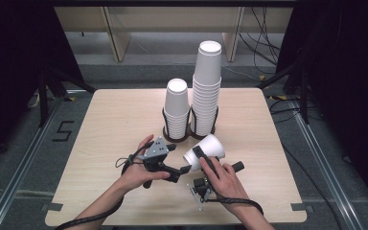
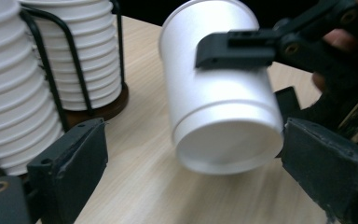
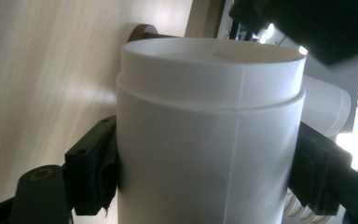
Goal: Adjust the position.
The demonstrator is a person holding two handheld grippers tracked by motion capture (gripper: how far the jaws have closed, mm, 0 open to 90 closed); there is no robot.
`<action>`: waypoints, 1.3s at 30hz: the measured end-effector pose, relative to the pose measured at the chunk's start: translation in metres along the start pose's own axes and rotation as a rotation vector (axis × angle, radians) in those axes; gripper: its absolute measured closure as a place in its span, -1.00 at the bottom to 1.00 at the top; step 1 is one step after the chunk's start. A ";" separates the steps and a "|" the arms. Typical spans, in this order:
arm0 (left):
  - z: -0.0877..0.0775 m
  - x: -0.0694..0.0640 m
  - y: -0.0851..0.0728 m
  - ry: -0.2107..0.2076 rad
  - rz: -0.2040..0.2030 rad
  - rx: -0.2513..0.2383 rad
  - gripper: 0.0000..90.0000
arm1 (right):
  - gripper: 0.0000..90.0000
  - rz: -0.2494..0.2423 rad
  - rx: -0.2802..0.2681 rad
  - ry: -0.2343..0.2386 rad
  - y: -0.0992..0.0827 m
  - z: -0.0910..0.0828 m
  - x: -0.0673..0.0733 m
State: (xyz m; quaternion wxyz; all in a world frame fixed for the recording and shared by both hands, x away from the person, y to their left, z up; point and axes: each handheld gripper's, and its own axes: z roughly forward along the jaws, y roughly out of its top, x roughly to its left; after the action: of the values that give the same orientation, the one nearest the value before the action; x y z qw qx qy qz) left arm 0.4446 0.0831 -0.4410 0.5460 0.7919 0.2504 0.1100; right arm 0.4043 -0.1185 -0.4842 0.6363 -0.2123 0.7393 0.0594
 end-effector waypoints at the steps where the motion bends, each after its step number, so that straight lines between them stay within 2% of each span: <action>1: 0.001 -0.001 0.001 -0.009 0.000 0.006 -0.85 | -0.52 -0.084 -0.037 -0.001 0.002 0.003 -0.005; 2: 0.004 -0.001 0.002 -0.014 -0.004 0.008 -0.85 | -0.52 -0.037 -0.012 0.004 0.002 0.001 -0.001; 4: 0.007 -0.001 0.002 -0.024 -0.010 0.012 -0.85 | -0.52 -0.057 -0.013 0.001 0.003 0.002 -0.001; 5: 0.008 -0.001 0.002 -0.026 -0.013 0.018 -0.85 | -0.52 -0.031 -0.001 -0.008 0.003 0.001 0.002; 6: 0.010 -0.001 0.002 -0.030 -0.017 0.023 -0.85 | -0.52 -0.056 -0.013 -0.004 0.003 0.002 0.001; 7: 0.012 0.000 0.002 -0.031 -0.021 0.027 -0.85 | -0.52 -0.097 -0.034 -0.020 0.004 0.003 -0.002; 8: 0.014 0.000 0.002 -0.033 -0.024 0.030 -0.85 | -0.52 -0.061 -0.012 0.001 0.004 0.002 0.002; 9: 0.016 0.000 0.002 -0.040 -0.026 0.032 -0.85 | -0.52 -0.119 -0.046 -0.023 0.005 0.003 -0.002; 10: 0.018 -0.001 0.003 -0.043 -0.029 0.034 -0.84 | -0.52 -0.044 0.000 0.000 0.005 0.000 0.004; 13: 0.022 -0.002 0.004 -0.058 -0.035 0.030 -0.83 | -0.52 -0.063 -0.009 0.002 0.004 0.001 0.003; 16: 0.026 -0.005 0.006 -0.058 -0.030 0.040 -0.82 | -0.52 -0.064 -0.005 0.013 0.006 0.002 0.004; 20: 0.032 -0.007 0.008 -0.049 -0.026 0.053 -0.78 | -0.52 -0.039 -0.022 -0.003 0.009 0.003 0.004; 22: 0.034 -0.008 0.008 -0.044 -0.020 0.058 -0.75 | -0.52 -0.044 -0.016 -0.003 0.010 0.003 0.002; 23: 0.036 -0.008 0.008 -0.046 -0.016 0.059 -0.74 | -0.52 -0.088 -0.049 -0.035 0.011 0.005 -0.002; 24: 0.036 -0.009 0.008 -0.040 -0.013 0.065 -0.73 | -0.52 -0.035 -0.017 -0.015 0.011 0.003 0.002; 32: 0.042 -0.009 0.005 -0.025 0.001 0.079 -0.67 | -0.52 -0.064 -0.029 -0.010 0.012 0.002 0.002; 39: 0.041 -0.008 0.006 -0.020 0.017 0.088 -0.63 | -0.52 -0.050 -0.029 -0.017 0.013 0.001 0.000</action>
State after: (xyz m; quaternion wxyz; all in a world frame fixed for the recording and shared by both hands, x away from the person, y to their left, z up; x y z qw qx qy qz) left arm 0.4575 0.0437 -0.4497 0.5120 0.8183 0.2430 0.0957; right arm 0.4007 -0.1063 -0.4867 0.6408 -0.2396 0.7272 0.0560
